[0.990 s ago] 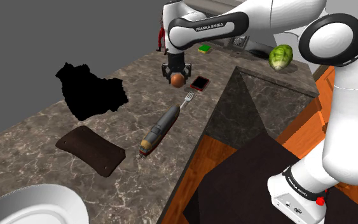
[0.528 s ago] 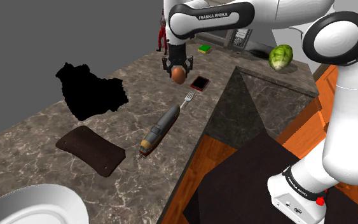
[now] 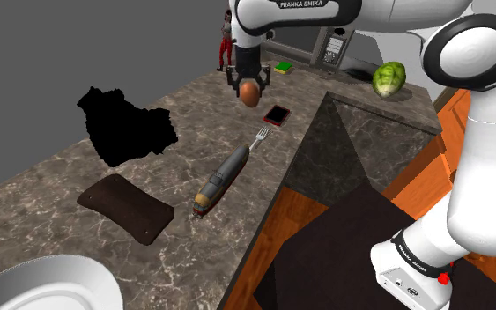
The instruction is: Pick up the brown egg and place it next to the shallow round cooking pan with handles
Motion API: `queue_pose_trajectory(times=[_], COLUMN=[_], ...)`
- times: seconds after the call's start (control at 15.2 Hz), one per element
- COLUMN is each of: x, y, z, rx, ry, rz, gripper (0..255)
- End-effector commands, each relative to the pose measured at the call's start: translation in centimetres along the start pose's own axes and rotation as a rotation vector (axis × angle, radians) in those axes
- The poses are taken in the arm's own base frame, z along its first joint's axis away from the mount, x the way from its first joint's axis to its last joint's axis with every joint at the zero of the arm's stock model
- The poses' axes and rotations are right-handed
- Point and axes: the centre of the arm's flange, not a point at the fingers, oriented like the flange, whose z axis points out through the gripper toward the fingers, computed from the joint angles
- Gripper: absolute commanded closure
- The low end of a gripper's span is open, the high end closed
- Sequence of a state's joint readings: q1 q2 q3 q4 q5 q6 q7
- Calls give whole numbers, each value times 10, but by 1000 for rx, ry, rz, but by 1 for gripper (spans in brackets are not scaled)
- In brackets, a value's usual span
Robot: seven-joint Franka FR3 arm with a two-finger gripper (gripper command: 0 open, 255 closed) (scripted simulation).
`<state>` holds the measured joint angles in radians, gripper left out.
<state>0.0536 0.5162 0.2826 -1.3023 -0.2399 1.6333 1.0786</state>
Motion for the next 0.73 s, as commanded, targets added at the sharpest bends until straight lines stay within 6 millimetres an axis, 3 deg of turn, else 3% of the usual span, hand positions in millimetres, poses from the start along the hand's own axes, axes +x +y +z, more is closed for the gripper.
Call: queue_pose_trajectory(times=[0.0,0.2,0.66], x=[0,0,-92], y=[1,3,-7], z=[-11,-22,-21], rx=[0,0,0], ry=[0,0,0], rz=[0,0,0], gripper=[255,255,255])
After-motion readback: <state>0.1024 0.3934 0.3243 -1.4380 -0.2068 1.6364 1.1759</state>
